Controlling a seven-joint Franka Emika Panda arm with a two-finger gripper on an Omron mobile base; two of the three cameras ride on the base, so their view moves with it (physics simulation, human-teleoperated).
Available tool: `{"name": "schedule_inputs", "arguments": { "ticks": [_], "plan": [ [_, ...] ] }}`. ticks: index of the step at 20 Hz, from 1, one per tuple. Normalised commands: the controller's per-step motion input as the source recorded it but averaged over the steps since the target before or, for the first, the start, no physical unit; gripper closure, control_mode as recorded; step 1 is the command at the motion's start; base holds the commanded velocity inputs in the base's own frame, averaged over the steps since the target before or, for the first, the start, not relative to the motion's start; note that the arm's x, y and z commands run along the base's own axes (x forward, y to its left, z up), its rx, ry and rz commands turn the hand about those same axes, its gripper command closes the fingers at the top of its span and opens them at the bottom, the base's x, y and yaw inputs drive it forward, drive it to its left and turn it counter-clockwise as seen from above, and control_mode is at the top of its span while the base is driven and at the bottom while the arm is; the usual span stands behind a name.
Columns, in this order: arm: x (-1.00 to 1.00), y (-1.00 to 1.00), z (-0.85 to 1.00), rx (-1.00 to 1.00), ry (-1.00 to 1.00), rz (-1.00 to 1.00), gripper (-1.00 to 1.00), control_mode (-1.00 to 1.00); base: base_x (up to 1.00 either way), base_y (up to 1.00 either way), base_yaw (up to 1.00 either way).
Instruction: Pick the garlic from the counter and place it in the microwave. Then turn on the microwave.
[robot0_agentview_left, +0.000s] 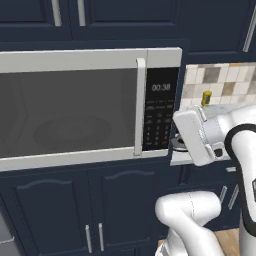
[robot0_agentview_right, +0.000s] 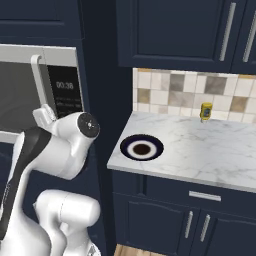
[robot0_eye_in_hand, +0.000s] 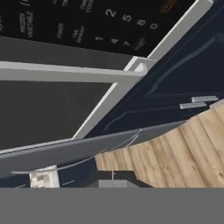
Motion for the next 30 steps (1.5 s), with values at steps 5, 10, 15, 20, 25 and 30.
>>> {"name": "schedule_inputs", "arguments": {
  "ticks": [5, 10, 15, 20, 25, 30],
  "plan": [
    [0.12, 0.00, -0.01, -0.06, 0.05, -0.03, 1.00, -1.00, 0.00, 0.00, 0.00],
    [0.00, -0.02, -0.02, -0.18, 0.02, -0.02, 1.00, -1.00, 0.00, 0.00, 0.00],
    [0.18, -0.02, -0.10, -0.10, 0.03, 0.00, 1.00, -1.00, 0.00, 0.00, 0.00],
    [0.41, 0.00, -0.15, -0.03, 0.18, 0.00, 1.00, -1.00, 0.00, 0.00, 0.00],
    [0.32, 0.00, -0.23, -0.01, 0.16, 0.00, 1.00, -1.00, 0.00, 0.00, 0.00],
    [0.10, 0.00, -0.24, 0.00, 0.03, 0.00, 1.00, -1.00, 0.00, 0.00, 0.00]
  ]
}}
